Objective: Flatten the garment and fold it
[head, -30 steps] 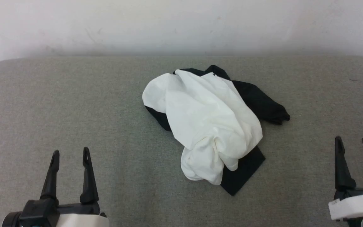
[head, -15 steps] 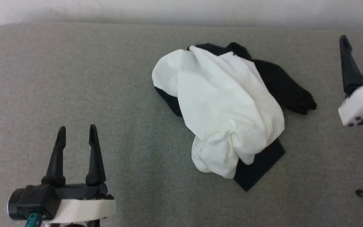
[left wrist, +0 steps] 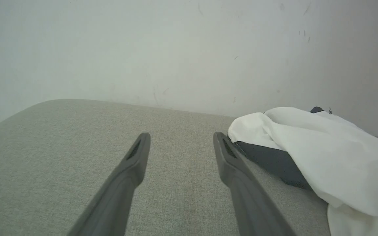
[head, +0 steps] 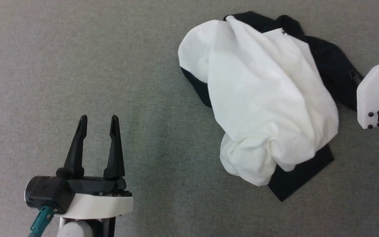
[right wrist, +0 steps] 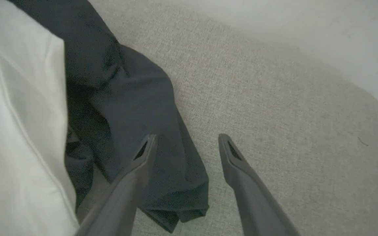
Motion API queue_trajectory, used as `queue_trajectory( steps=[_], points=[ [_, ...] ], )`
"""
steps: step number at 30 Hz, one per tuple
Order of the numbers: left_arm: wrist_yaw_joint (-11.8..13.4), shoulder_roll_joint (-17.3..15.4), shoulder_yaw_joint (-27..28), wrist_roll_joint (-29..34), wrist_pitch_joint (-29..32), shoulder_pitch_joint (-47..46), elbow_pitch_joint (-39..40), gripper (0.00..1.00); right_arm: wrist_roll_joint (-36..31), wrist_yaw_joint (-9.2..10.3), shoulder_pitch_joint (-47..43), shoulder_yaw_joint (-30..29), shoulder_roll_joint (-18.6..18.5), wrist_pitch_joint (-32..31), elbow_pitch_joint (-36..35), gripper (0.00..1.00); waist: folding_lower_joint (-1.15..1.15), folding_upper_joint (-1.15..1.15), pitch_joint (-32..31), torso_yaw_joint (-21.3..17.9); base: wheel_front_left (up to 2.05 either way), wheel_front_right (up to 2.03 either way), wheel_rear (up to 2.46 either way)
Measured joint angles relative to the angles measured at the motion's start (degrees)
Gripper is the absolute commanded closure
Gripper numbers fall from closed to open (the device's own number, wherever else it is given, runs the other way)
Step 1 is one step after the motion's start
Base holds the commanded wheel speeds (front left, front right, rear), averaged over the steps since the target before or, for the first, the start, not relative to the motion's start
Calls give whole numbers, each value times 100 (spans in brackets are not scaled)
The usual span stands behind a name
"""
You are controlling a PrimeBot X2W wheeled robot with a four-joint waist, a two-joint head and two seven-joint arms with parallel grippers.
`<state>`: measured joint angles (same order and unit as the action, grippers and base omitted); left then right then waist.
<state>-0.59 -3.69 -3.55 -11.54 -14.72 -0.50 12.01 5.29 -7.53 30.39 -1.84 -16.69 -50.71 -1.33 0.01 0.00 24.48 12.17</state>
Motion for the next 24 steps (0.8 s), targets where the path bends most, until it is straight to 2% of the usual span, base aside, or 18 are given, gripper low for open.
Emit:
queue_trajectory(
  steps=[8,9,11,19,24],
  points=[
    [-141,46,30,-7,-1,-116,-162,0,92,0,40,25,60,-222,421,1,-2,0,309,255,0,0,0],
    [-145,47,34,-7,-1,-121,-178,0,107,0,66,-37,112,-216,454,53,-2,0,322,265,0,0,0],
    [-147,49,55,-7,-1,-128,-197,0,120,0,109,-135,235,-138,526,100,-1,0,322,250,0,0,0],
    [-196,56,243,7,-1,-109,-280,0,489,0,161,-182,641,810,743,100,-1,0,40,56,0,0,0],
    [-196,57,339,35,-1,102,-293,0,914,0,242,-452,642,1059,452,100,-1,0,-401,-127,0,0,0]
  ],
)
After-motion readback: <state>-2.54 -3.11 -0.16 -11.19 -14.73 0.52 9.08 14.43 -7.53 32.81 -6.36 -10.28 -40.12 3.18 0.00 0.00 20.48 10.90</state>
